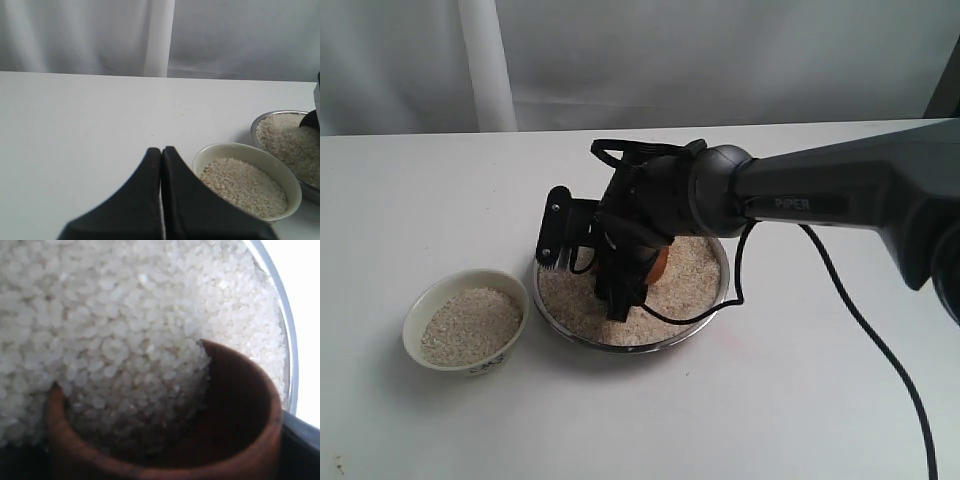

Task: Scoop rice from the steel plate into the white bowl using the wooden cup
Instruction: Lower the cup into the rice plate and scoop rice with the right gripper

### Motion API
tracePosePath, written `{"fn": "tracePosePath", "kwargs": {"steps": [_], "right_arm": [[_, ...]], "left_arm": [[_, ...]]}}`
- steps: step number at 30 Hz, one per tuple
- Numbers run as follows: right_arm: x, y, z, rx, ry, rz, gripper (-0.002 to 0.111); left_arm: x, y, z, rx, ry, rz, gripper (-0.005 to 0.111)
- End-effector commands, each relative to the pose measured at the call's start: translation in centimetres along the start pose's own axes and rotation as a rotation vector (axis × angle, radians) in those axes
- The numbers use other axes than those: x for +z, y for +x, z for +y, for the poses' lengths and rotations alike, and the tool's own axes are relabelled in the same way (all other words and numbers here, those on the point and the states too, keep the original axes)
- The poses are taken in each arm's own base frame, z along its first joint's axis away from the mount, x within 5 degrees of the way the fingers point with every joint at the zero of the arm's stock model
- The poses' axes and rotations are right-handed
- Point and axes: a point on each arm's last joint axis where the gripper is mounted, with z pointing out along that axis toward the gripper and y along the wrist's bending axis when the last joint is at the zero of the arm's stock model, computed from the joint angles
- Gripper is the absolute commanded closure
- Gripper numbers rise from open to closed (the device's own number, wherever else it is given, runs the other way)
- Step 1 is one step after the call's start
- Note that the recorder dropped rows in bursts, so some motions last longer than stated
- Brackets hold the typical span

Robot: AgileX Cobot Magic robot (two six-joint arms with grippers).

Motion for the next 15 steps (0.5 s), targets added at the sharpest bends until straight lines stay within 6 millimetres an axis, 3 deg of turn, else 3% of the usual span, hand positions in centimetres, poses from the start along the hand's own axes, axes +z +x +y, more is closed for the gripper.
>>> {"fn": "tracePosePath", "kwargs": {"steps": [1,15], "right_arm": [[-0.6,-0.4,-0.8,0.147,0.004,-0.07,0.108],[0.2,1.3,-0.8,0.296,-0.045,-0.131,0.108]], "left_arm": [[0.0,-0.2,0.0,-0.01,0.007,-0.011,0.107],[0.0,-0.2,0.0,-0.008,0.007,-0.011,0.107]]}}
